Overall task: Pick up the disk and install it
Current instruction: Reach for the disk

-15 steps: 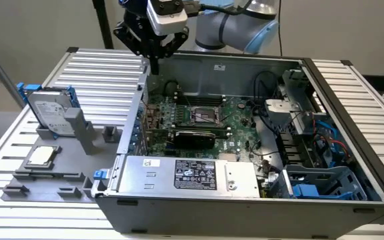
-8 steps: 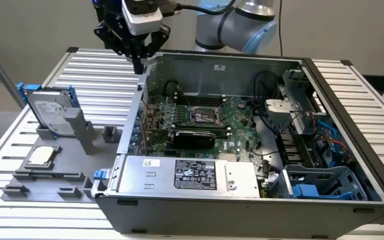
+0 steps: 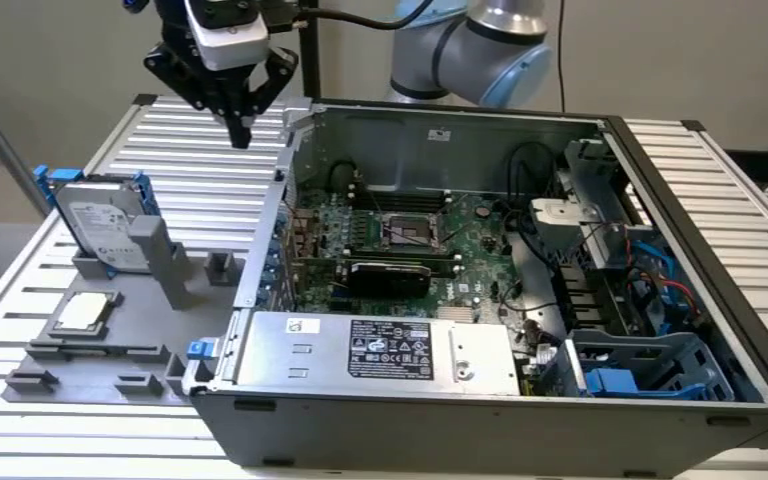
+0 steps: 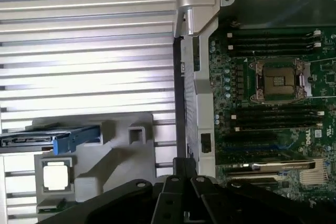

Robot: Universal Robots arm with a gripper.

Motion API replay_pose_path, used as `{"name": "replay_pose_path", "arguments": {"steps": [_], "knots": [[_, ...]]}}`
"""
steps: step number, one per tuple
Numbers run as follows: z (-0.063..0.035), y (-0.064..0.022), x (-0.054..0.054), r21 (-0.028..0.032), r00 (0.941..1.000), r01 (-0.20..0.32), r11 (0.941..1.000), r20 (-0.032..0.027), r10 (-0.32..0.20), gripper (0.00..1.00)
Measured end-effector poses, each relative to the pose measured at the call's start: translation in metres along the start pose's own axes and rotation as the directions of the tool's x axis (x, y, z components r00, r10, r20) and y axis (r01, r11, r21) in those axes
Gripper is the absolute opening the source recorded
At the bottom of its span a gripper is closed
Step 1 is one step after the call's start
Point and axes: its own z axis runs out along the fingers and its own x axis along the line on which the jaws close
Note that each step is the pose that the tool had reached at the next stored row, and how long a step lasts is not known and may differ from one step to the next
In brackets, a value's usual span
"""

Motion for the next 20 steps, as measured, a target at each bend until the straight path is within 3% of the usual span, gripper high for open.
{"name": "replay_pose_path", "arguments": {"steps": [20], "knots": [[0.0038, -0.0055, 0.091, -0.0001, 1.0, 0.0, 1.0, 0.0001, 0.0, 0.0]]}}
